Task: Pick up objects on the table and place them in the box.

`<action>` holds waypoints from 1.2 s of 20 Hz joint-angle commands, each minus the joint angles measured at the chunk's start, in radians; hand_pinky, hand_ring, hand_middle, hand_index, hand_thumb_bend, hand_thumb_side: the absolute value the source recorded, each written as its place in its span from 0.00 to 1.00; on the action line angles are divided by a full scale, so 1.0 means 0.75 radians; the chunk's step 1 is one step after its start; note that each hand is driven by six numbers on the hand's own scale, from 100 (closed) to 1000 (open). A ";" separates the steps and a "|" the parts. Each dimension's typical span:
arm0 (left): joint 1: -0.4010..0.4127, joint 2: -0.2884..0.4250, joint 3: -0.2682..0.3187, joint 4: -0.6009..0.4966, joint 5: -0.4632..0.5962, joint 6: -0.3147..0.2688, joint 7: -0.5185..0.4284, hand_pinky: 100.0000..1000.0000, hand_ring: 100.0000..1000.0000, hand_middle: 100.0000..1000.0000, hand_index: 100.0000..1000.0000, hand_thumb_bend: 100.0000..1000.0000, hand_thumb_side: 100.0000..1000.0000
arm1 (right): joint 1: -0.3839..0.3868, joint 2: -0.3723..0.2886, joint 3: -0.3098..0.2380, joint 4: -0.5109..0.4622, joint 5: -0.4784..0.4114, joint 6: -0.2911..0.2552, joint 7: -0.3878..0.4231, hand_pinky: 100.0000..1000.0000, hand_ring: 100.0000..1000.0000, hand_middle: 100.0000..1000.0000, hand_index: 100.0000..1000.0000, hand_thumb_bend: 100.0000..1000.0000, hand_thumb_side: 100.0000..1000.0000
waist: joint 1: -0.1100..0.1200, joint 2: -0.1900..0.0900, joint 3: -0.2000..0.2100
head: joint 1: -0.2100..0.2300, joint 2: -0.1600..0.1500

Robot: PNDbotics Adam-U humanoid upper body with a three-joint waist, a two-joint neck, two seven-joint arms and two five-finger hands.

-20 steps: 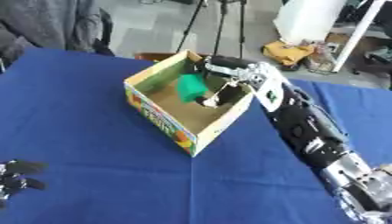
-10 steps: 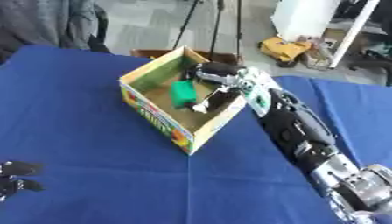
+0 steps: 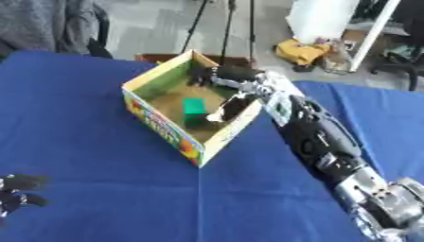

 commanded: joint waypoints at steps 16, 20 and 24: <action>0.034 0.002 0.076 -0.017 0.008 -0.001 0.061 0.57 0.76 0.55 0.60 0.35 1.00 | 0.198 -0.174 0.001 -0.656 -0.718 0.245 -0.030 0.71 0.75 0.75 0.87 0.00 0.39 | 0.053 -0.050 -0.215 | 0.186 0.068; 0.042 0.022 0.124 -0.025 0.002 -0.006 0.108 0.57 0.76 0.55 0.60 0.35 1.00 | 0.330 -0.068 -0.088 -0.749 -0.800 0.316 -0.110 0.71 0.74 0.74 0.87 0.00 0.56 | 0.070 -0.029 -0.345 | 0.299 0.076; 0.053 0.033 0.152 -0.029 -0.004 -0.011 0.141 0.57 0.76 0.55 0.60 0.35 1.00 | 0.467 -0.001 -0.103 -0.810 -0.885 0.383 -0.194 0.71 0.73 0.73 0.86 0.00 0.65 | 0.081 -0.017 -0.390 | 0.372 0.090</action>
